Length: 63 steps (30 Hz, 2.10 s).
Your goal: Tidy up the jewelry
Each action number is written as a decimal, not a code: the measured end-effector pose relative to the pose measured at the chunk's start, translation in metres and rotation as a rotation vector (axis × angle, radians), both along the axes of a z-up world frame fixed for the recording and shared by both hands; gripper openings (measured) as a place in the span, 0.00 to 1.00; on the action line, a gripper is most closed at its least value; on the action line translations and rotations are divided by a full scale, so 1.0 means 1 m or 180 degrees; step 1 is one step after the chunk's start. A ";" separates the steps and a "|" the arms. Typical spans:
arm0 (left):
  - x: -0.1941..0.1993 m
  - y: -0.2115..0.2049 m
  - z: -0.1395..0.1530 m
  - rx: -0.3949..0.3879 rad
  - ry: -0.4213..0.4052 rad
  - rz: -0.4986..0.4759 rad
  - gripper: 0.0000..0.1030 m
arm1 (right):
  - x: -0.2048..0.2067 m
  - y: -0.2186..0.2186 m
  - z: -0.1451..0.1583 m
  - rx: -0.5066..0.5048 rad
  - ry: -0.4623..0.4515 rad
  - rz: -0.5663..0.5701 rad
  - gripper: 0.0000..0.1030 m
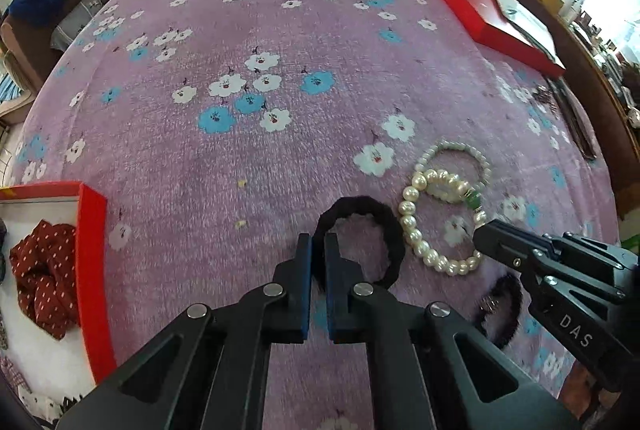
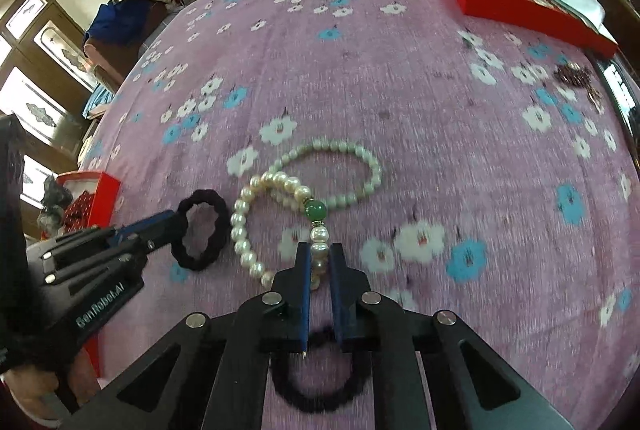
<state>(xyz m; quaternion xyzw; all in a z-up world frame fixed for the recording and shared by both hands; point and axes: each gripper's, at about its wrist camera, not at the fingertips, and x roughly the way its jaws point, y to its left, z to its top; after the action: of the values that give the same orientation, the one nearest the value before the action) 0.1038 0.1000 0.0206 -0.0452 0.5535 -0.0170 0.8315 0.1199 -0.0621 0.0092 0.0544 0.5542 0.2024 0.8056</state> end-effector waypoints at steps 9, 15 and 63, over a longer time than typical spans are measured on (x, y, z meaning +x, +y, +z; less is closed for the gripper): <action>-0.043 -0.002 0.044 -0.0225 -0.0245 -0.0062 0.05 | -0.042 -0.020 0.032 0.0164 -0.0128 -0.0143 0.09; -0.078 0.003 0.075 -0.0272 -0.0436 -0.0065 0.05 | -0.067 -0.027 0.052 0.0318 -0.0154 -0.0284 0.09; -0.172 0.048 0.062 -0.0476 -0.0303 0.0014 0.05 | -0.139 -0.019 0.005 -0.0095 -0.0001 -0.0479 0.10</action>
<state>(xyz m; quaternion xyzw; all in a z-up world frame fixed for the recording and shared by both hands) -0.0680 0.1484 0.0828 -0.1076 0.5105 -0.0586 0.8511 -0.0188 -0.0812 0.0143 0.0839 0.5514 0.1329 0.8193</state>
